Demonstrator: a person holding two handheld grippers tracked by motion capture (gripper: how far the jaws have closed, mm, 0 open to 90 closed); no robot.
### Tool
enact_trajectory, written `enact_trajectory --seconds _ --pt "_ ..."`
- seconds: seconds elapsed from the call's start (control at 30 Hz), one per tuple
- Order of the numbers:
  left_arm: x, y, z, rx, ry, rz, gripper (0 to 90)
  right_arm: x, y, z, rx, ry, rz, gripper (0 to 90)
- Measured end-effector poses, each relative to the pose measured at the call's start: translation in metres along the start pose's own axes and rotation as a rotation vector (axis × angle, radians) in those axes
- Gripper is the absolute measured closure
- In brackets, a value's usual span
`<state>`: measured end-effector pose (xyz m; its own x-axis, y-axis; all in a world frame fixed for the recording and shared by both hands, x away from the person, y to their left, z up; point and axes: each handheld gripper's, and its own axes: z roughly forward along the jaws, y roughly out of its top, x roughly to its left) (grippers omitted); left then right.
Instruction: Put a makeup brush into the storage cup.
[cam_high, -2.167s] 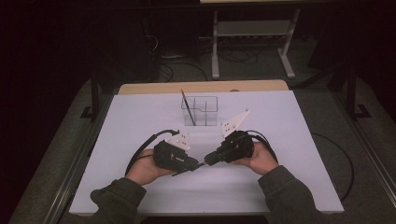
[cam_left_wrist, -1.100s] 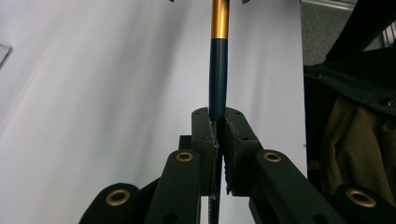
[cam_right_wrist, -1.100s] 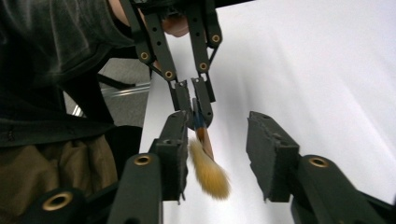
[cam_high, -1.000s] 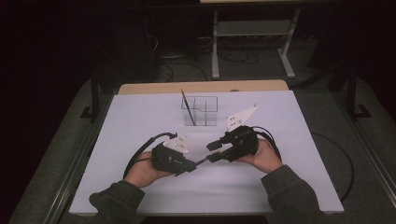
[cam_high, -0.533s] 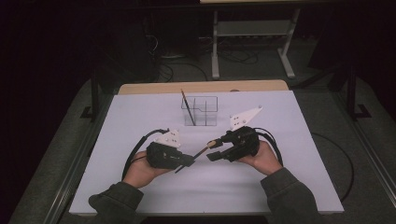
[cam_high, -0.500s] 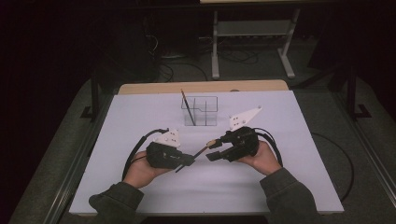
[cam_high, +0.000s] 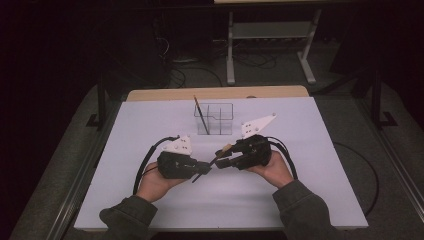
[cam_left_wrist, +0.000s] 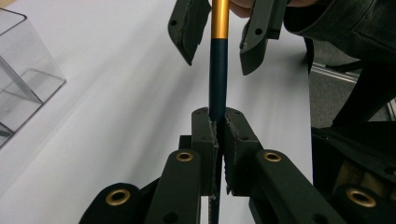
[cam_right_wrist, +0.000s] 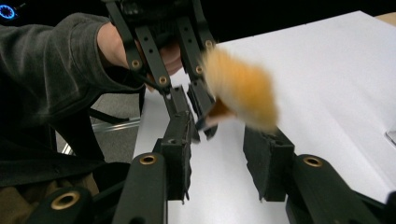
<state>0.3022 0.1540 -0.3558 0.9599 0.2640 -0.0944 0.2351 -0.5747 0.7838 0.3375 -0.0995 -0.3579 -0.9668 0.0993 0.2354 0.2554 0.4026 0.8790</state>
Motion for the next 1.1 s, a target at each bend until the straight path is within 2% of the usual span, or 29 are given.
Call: enact_trajectory --seconds 0.1,0.2,0.43,0.57,0.8,0.87,0.97,1.1 --pt "-0.0004 0.0000 0.0019 -0.008 -0.001 -0.009 83.9 -0.0004 0.0015 0.0022 -0.008 0.002 0.002 61.0" --pt "0.0003 0.0001 0.0027 -0.007 0.008 -0.001 83.9 0.0006 0.0031 0.0038 -0.007 0.002 0.002 63.1" --pt "0.0002 0.0006 0.0029 -0.021 0.010 -0.009 83.9 -0.0022 0.0032 0.0042 -0.024 0.020 0.015 78.2" --pt "-0.0001 0.0009 0.0034 -0.019 0.014 -0.006 83.8 -0.0038 0.0031 0.0050 -0.039 0.046 0.033 81.5" --pt "-0.0002 0.0005 0.0042 -0.017 0.024 0.002 82.7 -0.0056 0.0035 0.0058 -0.034 0.057 0.045 82.5" --pt "-0.0002 0.0003 0.0045 -0.009 0.030 -0.007 79.2 -0.0058 0.0036 0.0056 -0.027 0.055 0.045 82.5" --pt "0.0006 -0.0007 0.0042 0.011 0.039 0.003 74.7 -0.0058 0.0033 0.0048 -0.010 0.047 0.049 82.5" --pt "0.0014 -0.0042 0.0014 0.013 0.055 -0.001 72.0 -0.0063 0.0025 0.0024 0.007 0.032 0.050 82.5"
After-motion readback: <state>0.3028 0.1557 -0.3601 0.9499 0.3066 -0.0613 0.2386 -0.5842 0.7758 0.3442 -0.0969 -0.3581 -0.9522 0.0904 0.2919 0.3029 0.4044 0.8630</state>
